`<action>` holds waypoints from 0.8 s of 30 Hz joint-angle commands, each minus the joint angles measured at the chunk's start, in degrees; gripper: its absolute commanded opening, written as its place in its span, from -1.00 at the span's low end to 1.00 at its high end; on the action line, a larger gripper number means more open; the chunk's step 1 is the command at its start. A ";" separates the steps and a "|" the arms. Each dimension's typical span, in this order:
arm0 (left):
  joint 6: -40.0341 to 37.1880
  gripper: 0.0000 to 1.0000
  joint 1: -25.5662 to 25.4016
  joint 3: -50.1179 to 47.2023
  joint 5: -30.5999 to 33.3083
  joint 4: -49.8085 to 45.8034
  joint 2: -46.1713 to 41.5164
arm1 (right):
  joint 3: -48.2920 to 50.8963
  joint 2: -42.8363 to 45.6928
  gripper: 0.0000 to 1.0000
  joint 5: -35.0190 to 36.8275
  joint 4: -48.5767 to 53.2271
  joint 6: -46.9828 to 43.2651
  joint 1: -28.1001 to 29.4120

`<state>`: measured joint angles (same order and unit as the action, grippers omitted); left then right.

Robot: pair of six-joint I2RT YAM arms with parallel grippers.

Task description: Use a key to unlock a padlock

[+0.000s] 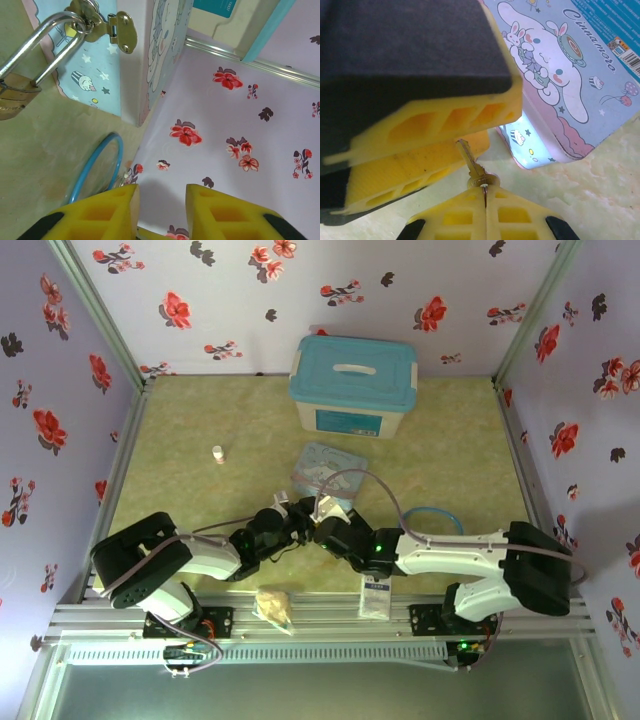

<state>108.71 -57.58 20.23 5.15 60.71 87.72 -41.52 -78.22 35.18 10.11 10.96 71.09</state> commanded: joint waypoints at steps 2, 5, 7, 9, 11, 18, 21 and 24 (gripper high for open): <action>-1.39 -0.43 0.66 1.14 -0.36 -0.46 -0.11 | -0.77 -0.32 -1.00 3.87 -0.93 -1.25 0.65; -2.41 -0.42 0.88 1.41 -1.05 -1.41 0.16 | -0.64 -0.16 -1.00 3.98 -1.15 -1.12 0.89; -3.19 -0.36 1.06 2.27 -2.40 -3.26 0.45 | -0.87 -0.32 -1.00 5.14 -0.97 -1.35 1.37; -3.95 -0.29 1.07 3.24 -3.57 -4.98 0.84 | -1.28 -0.66 -1.00 6.14 -0.91 -2.04 1.99; -5.18 -0.28 1.13 4.11 -4.37 -6.85 0.83 | -2.08 -1.46 -1.00 6.97 0.03 -2.60 2.40; -7.02 -0.66 2.04 3.86 -4.56 -9.60 -0.46 | -2.56 -1.88 -1.00 8.33 0.58 -3.05 3.29; -7.48 -0.93 2.47 3.44 -4.61 -9.60 -1.07 | -2.01 -1.33 -1.00 8.22 -0.17 -2.79 3.36; -8.14 -1.00 2.91 3.15 -4.46 -10.25 -1.74 | -0.89 0.15 -0.91 8.06 -1.00 -0.75 3.35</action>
<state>102.21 -55.29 23.51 0.99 51.09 87.74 -42.78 -79.99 41.80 10.09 8.93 74.04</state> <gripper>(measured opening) 0.047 0.065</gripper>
